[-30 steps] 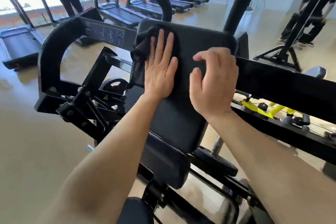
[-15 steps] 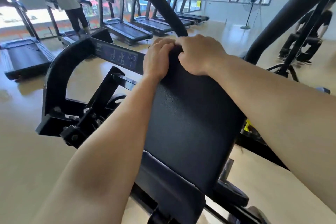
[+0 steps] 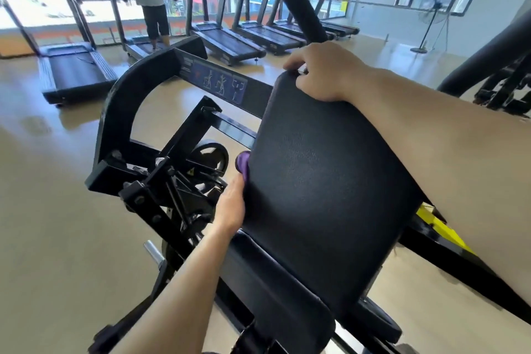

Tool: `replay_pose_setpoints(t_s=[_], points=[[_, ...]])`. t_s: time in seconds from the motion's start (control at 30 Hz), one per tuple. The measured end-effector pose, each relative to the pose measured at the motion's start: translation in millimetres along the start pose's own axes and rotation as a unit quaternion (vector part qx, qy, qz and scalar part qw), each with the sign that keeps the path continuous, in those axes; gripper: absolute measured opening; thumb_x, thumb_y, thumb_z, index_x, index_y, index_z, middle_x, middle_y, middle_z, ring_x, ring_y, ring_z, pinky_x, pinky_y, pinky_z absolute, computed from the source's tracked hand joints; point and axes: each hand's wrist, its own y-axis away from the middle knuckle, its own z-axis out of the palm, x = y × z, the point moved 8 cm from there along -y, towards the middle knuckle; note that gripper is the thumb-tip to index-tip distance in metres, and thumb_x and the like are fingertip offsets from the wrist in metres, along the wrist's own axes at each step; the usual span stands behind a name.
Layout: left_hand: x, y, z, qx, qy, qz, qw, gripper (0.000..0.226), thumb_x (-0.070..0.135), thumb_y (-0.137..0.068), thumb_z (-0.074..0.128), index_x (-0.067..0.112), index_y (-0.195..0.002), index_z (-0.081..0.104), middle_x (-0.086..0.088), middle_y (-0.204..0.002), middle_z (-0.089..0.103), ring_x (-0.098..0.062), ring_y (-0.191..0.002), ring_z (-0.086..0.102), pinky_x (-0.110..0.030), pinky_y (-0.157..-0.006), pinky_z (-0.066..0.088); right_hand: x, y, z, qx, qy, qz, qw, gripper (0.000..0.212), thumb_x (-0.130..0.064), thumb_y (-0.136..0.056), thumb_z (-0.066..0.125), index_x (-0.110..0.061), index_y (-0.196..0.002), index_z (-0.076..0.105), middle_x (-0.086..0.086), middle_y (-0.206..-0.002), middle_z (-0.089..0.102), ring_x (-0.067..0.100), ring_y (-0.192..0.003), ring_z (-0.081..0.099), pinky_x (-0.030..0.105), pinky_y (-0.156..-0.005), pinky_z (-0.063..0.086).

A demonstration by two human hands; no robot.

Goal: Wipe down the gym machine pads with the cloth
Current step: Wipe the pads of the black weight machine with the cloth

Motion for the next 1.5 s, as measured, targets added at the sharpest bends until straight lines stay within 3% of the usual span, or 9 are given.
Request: replay_pose_setpoints(t_s=[0.1, 0.37, 0.5, 0.6, 0.8, 0.9, 1.17, 1.33, 1.5], points=[[3.7, 1.3, 2.5, -0.027, 0.004, -0.004, 1.0, 0.042, 0.061, -0.092, 0.038, 0.044, -0.124, 0.062, 0.015, -0.132, 0.059, -0.009, -0.134, 0.048, -0.031, -0.114, 0.031, 1.6, -2.2, 3.5, 0.012, -0.01, 0.003, 1.0, 0.045, -0.015, -0.09, 0.052, -0.03, -0.13, 0.067, -0.004, -0.13, 0.067, 0.021, -0.115, 0.062, 0.036, -0.098, 0.049], [140.8, -45.4, 42.1, -0.018, -0.032, 0.178, 0.983, 0.041, 0.031, -0.104, 0.044, 0.023, -0.143, 0.053, 0.006, -0.144, 0.057, -0.007, -0.132, 0.048, -0.024, -0.113, 0.031, 2.9, -6.9, 3.1, 0.032, -0.011, 0.007, 0.999, 0.045, -0.012, -0.089, 0.055, -0.032, -0.125, 0.071, -0.009, -0.125, 0.07, 0.016, -0.112, 0.064, 0.027, -0.091, 0.044], [56.2, -25.2, 18.8, -0.008, -0.04, 0.094, 0.995, 0.047, 0.05, -0.104, 0.034, 0.02, -0.115, 0.068, 0.008, -0.114, 0.068, -0.008, -0.108, 0.057, -0.029, -0.096, 0.042, 5.9, -6.5, 4.3, 0.042, -0.03, 0.017, 0.999, 0.044, -0.012, -0.089, 0.055, -0.033, -0.123, 0.072, -0.009, -0.122, 0.071, 0.016, -0.111, 0.065, 0.028, -0.092, 0.045], [-24.8, 3.2, -6.8, 0.009, -0.026, -0.007, 1.0, 0.045, 0.053, -0.099, 0.032, 0.033, -0.113, 0.069, 0.009, -0.123, 0.067, -0.013, -0.122, 0.056, -0.034, -0.105, 0.039, 4.7, -6.2, 4.5, 0.041, -0.028, 0.031, 0.998, 0.045, -0.013, -0.087, 0.054, -0.034, -0.122, 0.072, -0.008, -0.121, 0.071, 0.02, -0.111, 0.065, 0.033, -0.095, 0.05], [-30.3, 7.2, -9.7, 0.031, 0.008, -0.061, 0.998, 0.051, 0.045, -0.095, 0.045, 0.018, -0.134, 0.063, 0.004, -0.132, 0.064, -0.014, -0.127, 0.054, -0.035, -0.115, 0.035, -5.0, 1.3, 7.9, 0.042, 0.012, 0.039, 0.998, 0.049, -0.014, -0.087, 0.05, -0.034, -0.128, 0.067, -0.002, -0.131, 0.066, 0.03, -0.12, 0.06, 0.046, -0.103, 0.051], [47.4, -6.8, 8.9, 0.03, -0.029, 0.024, 0.999, 0.037, 0.027, -0.1, 0.042, 0.01, -0.126, 0.062, -0.002, -0.122, 0.062, -0.015, -0.115, 0.052, -0.03, -0.097, 0.037, -8.1, 7.6, 6.6, 0.045, 0.042, 0.03, 0.998, 0.05, -0.013, -0.092, 0.046, -0.031, -0.135, 0.061, 0.002, -0.14, 0.06, 0.033, -0.125, 0.056, 0.049, -0.103, 0.048], [200.3, -19.9, 64.3, 0.069, -0.136, 0.191, 0.97, 0.044, 0.029, -0.1, 0.046, 0.012, -0.14, 0.053, -0.005, -0.142, 0.052, -0.026, -0.133, 0.045, -0.038, -0.11, 0.034, 26.5, 54.9, -47.7, 0.142, -0.032, 0.038, 0.989, 0.038, -0.026, -0.1, 0.042, -0.023, -0.132, 0.063, 0.003, -0.135, 0.063, 0.025, -0.121, 0.058, 0.044, -0.104, 0.047], [248.8, 43.2, 150.1, -0.005, -0.345, 0.394, 0.852, 0.042, 0.04, -0.101, 0.035, 0.033, -0.132, 0.061, 0.014, -0.147, 0.052, -0.019, -0.148, 0.028, -0.049, -0.123, 0.011, 54.1, 98.2, -68.8, 0.173, -0.086, 0.041, 0.98, 0.035, -0.031, -0.096, 0.048, -0.014, -0.117, 0.07, 0.004, -0.118, 0.071, 0.021, -0.109, 0.063, 0.043, -0.1, 0.049], [245.1, 112.4, 188.9, -0.045, -0.321, 0.492, 0.808, 0.039, 0.039, -0.096, 0.042, 0.022, -0.115, 0.072, 0.003, -0.123, 0.069, -0.029, -0.124, 0.052, -0.055, -0.111, 0.035, 52.0, 146.3, -75.0, 0.179, -0.124, -0.003, 0.976, 0.037, -0.029, -0.096, 0.051, -0.019, -0.127, 0.069, -0.005, -0.126, 0.069, 0.01, -0.117, 0.061, 0.03, -0.105, 0.046]])
